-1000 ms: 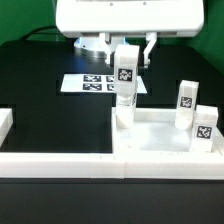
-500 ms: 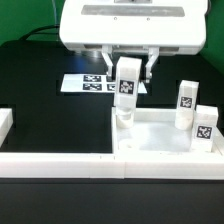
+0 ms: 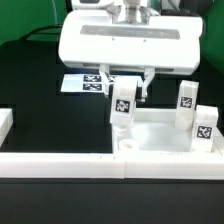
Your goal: Assemble square table
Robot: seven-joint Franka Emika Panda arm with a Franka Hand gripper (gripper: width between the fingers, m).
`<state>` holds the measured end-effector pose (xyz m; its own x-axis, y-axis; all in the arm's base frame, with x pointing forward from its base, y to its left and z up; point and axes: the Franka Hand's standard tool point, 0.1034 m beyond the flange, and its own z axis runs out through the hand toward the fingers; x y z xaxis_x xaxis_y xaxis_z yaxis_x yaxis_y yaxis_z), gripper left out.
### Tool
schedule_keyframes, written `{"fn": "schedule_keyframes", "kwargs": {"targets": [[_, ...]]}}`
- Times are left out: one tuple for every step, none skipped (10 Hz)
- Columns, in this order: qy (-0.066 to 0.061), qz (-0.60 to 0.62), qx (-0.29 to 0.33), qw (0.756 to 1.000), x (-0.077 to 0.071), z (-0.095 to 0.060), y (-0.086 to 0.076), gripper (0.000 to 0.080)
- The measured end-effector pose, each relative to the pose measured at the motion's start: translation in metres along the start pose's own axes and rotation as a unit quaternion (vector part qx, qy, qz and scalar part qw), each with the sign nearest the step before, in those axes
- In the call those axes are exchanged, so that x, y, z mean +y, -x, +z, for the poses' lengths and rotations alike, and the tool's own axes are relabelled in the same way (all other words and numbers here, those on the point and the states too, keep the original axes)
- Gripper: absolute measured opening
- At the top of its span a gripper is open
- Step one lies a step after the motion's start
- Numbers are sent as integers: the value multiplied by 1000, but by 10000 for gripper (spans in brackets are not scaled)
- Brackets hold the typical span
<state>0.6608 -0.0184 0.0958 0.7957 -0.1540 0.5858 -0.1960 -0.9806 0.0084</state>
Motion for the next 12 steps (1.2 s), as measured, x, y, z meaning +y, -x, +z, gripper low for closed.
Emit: {"fn": "schedule_keyframes", "kwargs": {"targets": [[2, -2, 3, 1000, -1, 5, 3, 290], [0, -3, 6, 1000, -4, 6, 2, 290], [-1, -5, 5, 1000, -7, 6, 3, 290], [-3, -7, 5, 1000, -10, 5, 4, 290], [-4, -8, 5, 1000, -12, 5, 4, 290], [-4, -9, 4, 1000, -14, 5, 6, 290], [-5, -10, 3, 1000, -15, 5, 7, 290], [-4, -10, 3, 1000, -14, 6, 7, 290], [-3, -11, 1, 1000, -13, 8, 9, 290], [-2, -11, 0, 1000, -12, 9, 10, 290], [-2, -11, -2, 1000, -11, 10, 11, 290], [-1, -10, -8, 1000, -9, 11, 13, 290]]}}
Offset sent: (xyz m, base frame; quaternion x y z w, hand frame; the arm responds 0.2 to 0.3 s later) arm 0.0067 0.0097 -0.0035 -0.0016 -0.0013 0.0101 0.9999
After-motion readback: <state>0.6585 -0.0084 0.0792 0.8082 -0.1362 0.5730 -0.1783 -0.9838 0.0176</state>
